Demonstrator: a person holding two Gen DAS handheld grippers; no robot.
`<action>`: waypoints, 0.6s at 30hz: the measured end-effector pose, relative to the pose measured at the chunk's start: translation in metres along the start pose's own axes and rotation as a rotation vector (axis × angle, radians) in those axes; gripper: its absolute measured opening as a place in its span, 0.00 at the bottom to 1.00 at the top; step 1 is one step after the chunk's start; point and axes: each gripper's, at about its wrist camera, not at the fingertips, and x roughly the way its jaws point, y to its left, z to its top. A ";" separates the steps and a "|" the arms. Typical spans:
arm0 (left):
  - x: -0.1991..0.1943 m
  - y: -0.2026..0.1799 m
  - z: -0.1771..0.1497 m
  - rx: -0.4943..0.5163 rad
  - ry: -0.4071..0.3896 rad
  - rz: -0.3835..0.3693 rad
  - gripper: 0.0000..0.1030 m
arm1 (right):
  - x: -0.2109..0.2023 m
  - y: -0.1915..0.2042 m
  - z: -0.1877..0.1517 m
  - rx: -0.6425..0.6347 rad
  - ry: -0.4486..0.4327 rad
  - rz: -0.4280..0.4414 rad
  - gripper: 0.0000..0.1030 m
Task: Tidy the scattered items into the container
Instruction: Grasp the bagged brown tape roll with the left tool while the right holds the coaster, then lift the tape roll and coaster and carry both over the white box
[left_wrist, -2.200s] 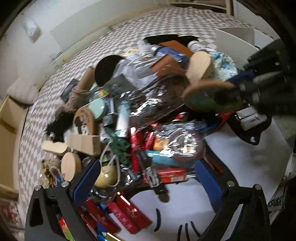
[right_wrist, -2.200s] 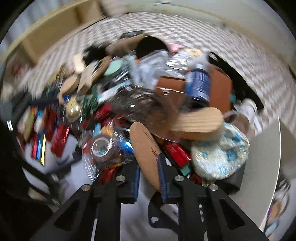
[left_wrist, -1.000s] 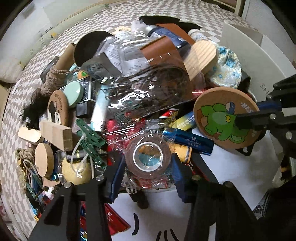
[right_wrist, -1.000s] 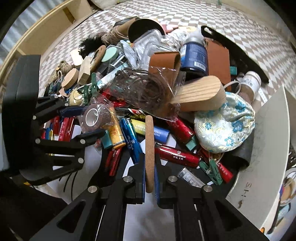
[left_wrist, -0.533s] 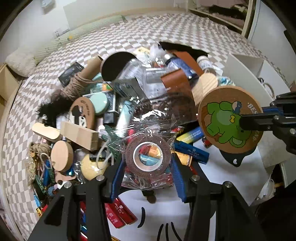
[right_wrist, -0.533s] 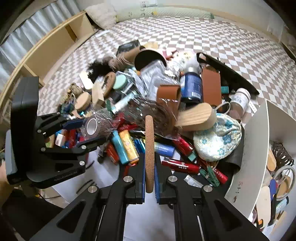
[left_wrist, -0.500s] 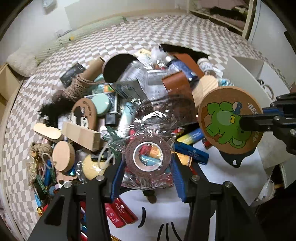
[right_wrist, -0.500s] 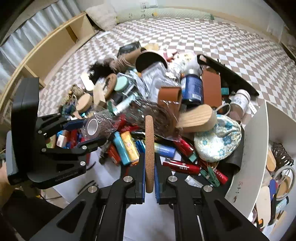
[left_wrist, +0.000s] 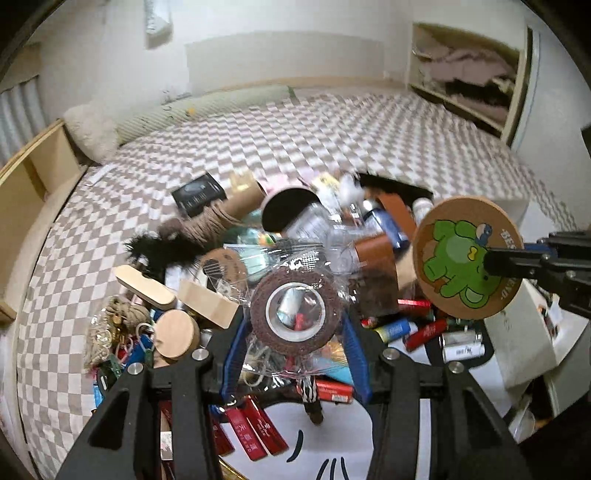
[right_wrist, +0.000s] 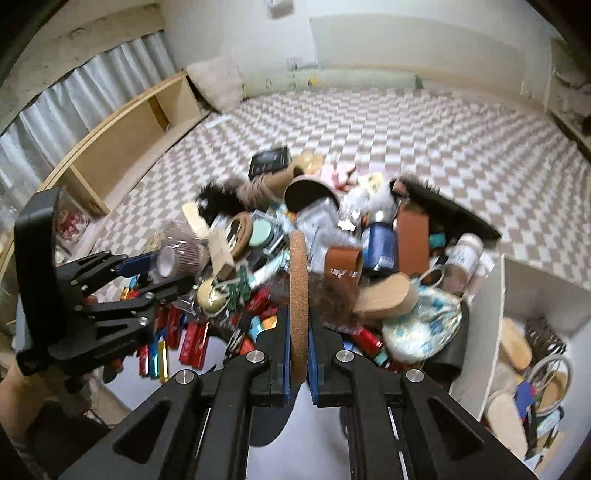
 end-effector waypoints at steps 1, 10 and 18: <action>-0.002 0.002 0.002 -0.012 -0.008 -0.001 0.47 | -0.002 -0.001 0.001 -0.001 -0.012 -0.007 0.09; -0.015 0.004 0.016 -0.081 -0.077 -0.013 0.47 | -0.024 -0.009 0.004 -0.006 -0.133 -0.064 0.09; -0.025 -0.001 0.028 -0.109 -0.151 0.003 0.47 | -0.056 -0.007 0.007 -0.042 -0.311 -0.123 0.09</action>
